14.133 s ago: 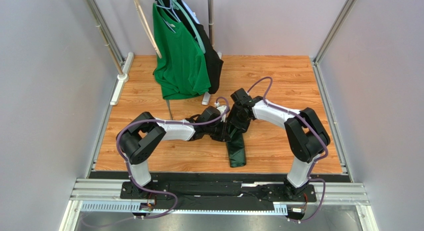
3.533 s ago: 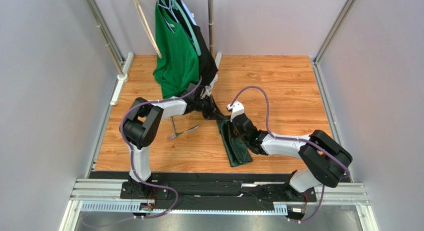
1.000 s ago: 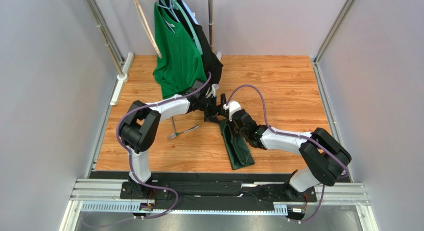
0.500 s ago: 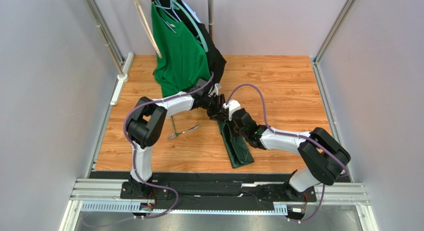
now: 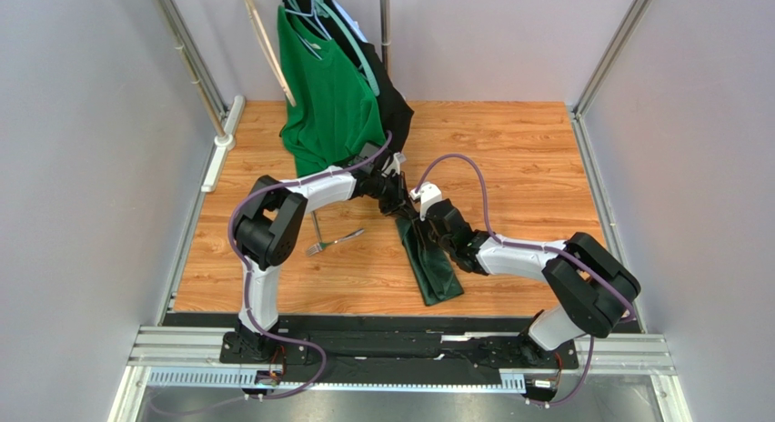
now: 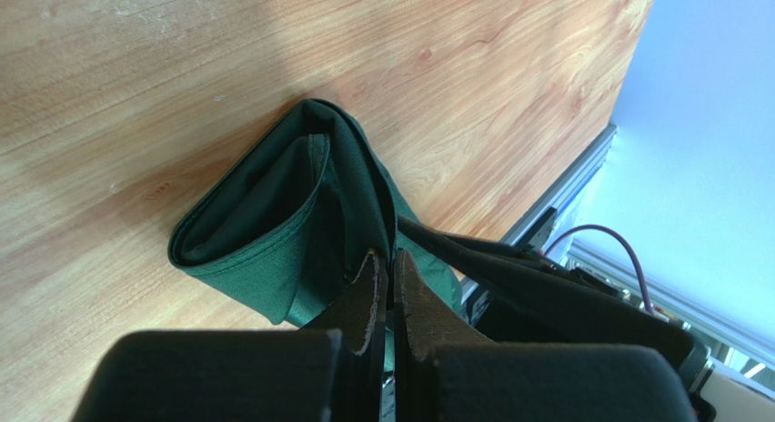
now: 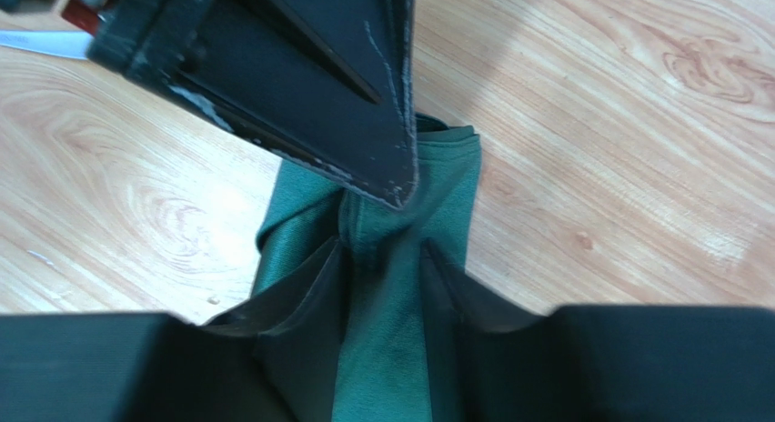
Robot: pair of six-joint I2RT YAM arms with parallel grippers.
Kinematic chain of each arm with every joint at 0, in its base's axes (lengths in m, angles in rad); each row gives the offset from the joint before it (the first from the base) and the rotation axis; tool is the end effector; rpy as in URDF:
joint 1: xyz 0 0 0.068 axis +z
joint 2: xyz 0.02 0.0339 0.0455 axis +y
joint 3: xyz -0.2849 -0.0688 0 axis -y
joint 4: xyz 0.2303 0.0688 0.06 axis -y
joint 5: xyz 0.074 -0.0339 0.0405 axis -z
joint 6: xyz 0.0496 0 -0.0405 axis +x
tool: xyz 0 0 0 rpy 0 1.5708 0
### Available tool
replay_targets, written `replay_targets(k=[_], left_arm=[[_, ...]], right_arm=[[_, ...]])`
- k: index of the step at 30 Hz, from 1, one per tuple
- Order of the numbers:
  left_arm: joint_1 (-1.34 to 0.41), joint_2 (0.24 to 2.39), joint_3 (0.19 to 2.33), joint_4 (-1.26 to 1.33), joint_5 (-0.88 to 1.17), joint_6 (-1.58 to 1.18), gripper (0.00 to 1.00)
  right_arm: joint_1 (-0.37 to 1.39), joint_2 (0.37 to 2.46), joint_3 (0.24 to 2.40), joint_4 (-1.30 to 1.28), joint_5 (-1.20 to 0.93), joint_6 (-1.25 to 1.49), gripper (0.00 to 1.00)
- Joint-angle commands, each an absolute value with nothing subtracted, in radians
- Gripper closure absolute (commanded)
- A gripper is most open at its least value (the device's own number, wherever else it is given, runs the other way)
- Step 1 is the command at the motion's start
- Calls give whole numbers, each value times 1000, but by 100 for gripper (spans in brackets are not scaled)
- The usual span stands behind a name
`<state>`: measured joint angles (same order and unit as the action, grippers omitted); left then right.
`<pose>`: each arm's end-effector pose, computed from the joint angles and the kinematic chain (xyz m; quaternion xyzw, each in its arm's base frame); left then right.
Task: Fold the napkin into a case and place the utensils inside
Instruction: Stuff the top corner of the square-folded napkin into the folded napkin.
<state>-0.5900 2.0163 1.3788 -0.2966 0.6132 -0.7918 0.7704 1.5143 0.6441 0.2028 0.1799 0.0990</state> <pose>0.3428 -0.2639 0.1896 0.0028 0.9104 -0.4111 0.0473 0.2177 0.1989 0.1846 -0.2582 0.8590 0.1098 0.4283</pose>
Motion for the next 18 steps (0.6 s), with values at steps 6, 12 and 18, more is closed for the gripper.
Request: replay_targets(k=[6,12,18], left_arm=[[-563,2008,1371,-282,649,-772,100],[-560,2022,1367,-275,660,-773,100],[-552,2026,1365,-262,661,-781,100]], right_arm=[[746,1528,660,296,173,92,48],[745,1519,664,290,158,95,66],[745,1483,643,275,146,117,66]])
